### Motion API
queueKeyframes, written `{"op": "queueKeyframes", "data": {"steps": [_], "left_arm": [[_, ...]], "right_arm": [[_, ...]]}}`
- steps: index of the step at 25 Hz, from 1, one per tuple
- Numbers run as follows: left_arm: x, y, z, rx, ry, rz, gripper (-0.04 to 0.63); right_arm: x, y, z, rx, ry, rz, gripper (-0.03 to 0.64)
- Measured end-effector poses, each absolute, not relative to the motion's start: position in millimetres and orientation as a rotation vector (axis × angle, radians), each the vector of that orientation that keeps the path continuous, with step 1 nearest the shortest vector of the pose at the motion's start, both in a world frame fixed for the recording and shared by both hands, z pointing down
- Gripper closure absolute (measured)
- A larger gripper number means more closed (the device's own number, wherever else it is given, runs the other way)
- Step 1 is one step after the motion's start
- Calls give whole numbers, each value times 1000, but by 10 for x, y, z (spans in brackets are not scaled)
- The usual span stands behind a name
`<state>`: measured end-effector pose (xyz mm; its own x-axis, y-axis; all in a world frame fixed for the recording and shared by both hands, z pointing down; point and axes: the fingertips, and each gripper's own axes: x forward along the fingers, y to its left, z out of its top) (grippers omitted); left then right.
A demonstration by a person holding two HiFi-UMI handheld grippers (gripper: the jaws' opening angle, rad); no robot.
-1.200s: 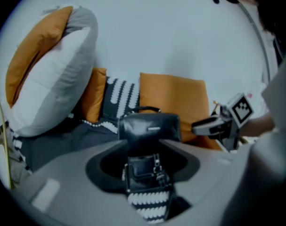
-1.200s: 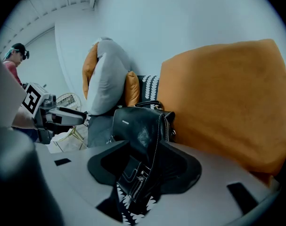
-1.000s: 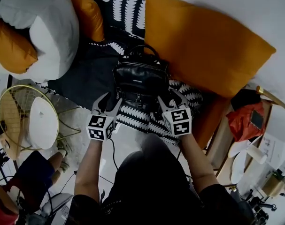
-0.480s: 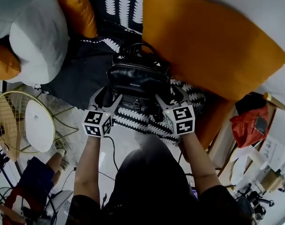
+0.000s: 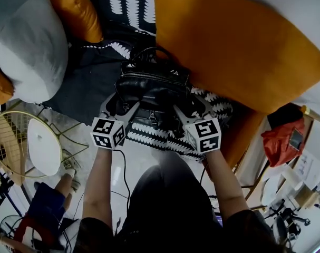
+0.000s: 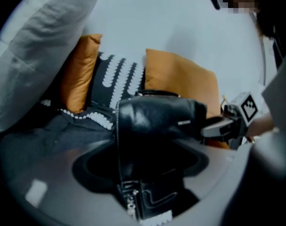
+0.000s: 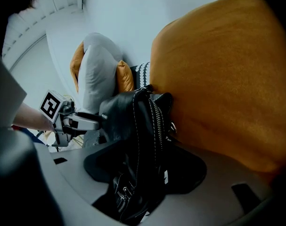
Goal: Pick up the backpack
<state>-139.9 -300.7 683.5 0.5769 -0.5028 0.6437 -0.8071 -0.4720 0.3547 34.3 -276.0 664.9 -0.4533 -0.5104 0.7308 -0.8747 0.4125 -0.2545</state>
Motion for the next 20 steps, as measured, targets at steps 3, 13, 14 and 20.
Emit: {"op": "queueKeyframes", "data": {"steps": [3,13,14,20], "left_arm": [[-1407,-3066,6895,2154,-1060,607,232],[-1397,-3091,6910,2142,-1097,668,319],[-1406,-3072,6885,2148,-1101,678,340],[-1398,-2931,6706,2196,-1109,741,428]], "right_arm": [[333,-2786,6653,1188,-2115,839,374],[266,-2674,6605,1166,-2115,804,479],[262,-2650,6594,1167,-2113,802,486],[286,-2473,6533,1158,-2107,826,524]]}}
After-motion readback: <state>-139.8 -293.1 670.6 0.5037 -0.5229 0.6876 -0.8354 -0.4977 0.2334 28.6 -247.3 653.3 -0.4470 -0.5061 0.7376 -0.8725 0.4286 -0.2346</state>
